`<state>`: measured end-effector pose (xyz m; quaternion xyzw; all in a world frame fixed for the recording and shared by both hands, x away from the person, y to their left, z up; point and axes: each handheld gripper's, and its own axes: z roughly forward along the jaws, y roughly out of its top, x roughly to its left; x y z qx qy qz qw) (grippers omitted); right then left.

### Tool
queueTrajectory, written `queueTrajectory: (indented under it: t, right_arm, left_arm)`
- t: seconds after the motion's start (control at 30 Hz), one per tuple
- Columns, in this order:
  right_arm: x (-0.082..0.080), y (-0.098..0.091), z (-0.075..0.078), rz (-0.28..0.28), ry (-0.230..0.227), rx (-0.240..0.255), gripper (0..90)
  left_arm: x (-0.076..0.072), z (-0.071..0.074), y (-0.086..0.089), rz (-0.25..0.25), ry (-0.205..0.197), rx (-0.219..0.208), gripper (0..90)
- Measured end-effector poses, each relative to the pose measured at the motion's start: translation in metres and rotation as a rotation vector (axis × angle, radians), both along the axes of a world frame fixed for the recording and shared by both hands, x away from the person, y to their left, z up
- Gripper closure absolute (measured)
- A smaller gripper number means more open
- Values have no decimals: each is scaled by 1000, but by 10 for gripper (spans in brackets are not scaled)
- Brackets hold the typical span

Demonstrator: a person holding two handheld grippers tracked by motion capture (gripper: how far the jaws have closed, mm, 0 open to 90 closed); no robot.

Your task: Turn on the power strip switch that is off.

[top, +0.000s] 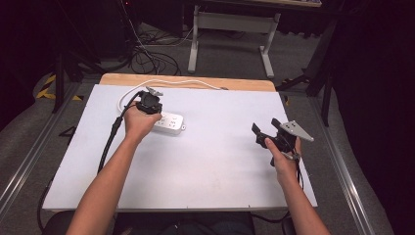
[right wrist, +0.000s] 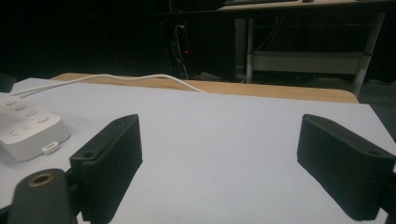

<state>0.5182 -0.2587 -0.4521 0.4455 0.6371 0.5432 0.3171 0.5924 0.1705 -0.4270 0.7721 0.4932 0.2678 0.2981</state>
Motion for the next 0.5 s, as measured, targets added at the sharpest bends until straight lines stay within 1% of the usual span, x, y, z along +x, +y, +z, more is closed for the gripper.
queueTrajectory:
  t: [0.07,0.1,0.17,0.27,0.3,0.33,0.37,0.4,0.5]
  right_arm:
    - [0,0,0,0,0,-2,143]
    - [1,0,0,1,1,-1,144]
    - [1,0,0,1,1,-2,144]
    - [1,0,-1,3,1,-5,143]
    - [1,0,-1,4,1,-4,144]
    - [1,0,-1,4,1,-4,144]
    - [1,0,-1,5,2,-3,143]
    - [1,0,-1,4,2,-3,143]
    - [1,0,-1,2,3,-5,143]
  left_arm:
    - [4,-3,-3,-7,21,14,900]
    - [7,-6,-7,-14,36,29,900]
    - [9,-8,-9,-14,43,32,900]
    - [12,-14,-11,-18,72,33,900]
    - [14,-17,-10,-19,89,32,899]
    - [14,-17,-10,-19,89,32,898]
    - [15,-19,-9,-18,103,31,898]
    - [16,-20,-9,-16,102,20,900]
    - [18,-20,-7,-20,106,11,900]
